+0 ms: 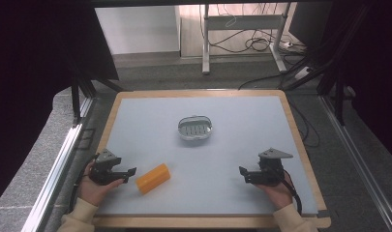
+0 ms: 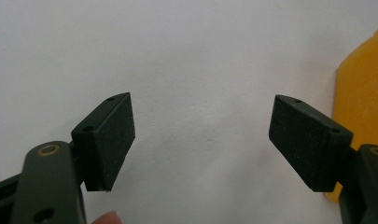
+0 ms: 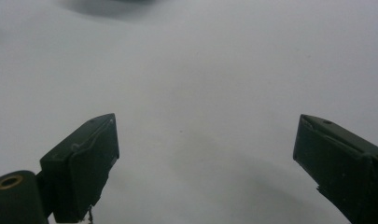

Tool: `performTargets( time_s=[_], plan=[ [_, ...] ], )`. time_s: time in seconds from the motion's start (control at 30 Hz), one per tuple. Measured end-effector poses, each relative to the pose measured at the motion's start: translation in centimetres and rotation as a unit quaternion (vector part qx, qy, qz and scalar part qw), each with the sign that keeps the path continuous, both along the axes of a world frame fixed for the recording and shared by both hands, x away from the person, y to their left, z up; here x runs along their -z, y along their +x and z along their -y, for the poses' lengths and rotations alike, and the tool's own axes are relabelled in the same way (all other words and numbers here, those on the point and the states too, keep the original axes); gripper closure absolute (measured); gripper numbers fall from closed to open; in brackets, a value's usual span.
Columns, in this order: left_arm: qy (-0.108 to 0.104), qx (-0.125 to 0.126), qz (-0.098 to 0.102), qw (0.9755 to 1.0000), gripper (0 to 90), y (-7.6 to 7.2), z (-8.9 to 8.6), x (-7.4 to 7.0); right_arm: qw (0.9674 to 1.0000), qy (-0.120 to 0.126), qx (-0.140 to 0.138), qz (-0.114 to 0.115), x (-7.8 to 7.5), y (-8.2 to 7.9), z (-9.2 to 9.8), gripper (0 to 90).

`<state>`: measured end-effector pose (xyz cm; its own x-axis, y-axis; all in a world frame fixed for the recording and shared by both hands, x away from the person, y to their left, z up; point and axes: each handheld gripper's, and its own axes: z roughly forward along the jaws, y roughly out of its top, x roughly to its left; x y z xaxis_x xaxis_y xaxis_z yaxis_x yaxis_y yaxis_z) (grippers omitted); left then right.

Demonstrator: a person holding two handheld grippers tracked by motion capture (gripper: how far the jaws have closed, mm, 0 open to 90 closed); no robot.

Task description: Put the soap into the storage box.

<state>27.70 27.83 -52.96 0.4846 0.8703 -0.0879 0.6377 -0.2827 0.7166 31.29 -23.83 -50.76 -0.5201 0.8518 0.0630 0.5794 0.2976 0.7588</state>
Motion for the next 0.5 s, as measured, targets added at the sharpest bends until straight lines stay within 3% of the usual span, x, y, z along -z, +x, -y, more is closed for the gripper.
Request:
performTargets(
  time_s=[0.1, 0.3, 0.5],
  plan=[
    [0.001, 0.002, 0.001, 1.0, 22.5, 0.01, -0.1, -0.01, 0.9998, 0.018, 0.001, 0.0, -0.26, -0.07, -0.08, 7.4],
    [0.0, 0.002, -0.001, 1.0, 22.2, 0.19, -0.43, 0.07, 0.9999, 0.001, -0.011, -0.007, 0.15, 0.0, -0.55, 9.0],
    [-0.01, -0.001, -0.001, 0.9999, 21.0, 0.03, -0.48, -0.2, 0.9999, 0.012, -0.011, -0.006, -0.04, -0.14, -0.38, 11.0]
  ],
)
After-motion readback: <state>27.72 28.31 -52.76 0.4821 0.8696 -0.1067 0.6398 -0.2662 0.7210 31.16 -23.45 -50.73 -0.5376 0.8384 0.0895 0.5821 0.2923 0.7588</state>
